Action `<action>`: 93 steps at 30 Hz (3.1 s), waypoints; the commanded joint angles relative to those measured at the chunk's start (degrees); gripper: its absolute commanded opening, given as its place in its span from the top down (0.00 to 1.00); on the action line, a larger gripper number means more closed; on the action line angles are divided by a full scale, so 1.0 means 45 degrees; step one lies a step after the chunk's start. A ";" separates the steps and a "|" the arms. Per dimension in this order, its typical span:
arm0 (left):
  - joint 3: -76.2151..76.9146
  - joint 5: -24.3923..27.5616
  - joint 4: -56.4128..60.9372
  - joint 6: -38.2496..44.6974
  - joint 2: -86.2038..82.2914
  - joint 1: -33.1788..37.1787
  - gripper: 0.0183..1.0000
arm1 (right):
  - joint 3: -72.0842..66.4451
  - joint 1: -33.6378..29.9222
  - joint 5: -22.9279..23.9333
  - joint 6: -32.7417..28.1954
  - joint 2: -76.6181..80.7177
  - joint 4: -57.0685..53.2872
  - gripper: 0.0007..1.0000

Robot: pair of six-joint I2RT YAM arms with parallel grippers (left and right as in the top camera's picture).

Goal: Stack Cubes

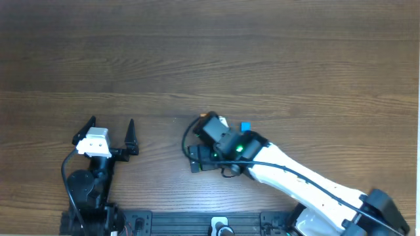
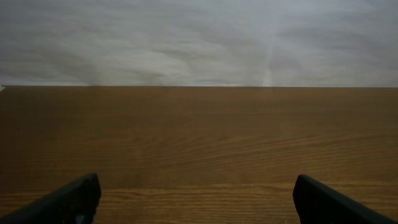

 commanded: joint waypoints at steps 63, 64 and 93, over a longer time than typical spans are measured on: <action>-0.0078 0.0160 0.0005 -0.0136 -0.0024 -0.0058 0.00 | 0.0753 0.1817 0.2569 0.3691 0.4143 0.0121 0.41; -0.0083 0.0160 0.0010 -0.0136 -0.0024 -0.0058 0.00 | 0.0753 0.1851 0.2574 0.3691 0.4143 0.0180 0.41; -0.0078 0.0160 0.0005 -0.0136 -0.0024 -0.0058 0.00 | 0.0753 0.1928 0.2477 0.3687 0.4143 0.0403 0.74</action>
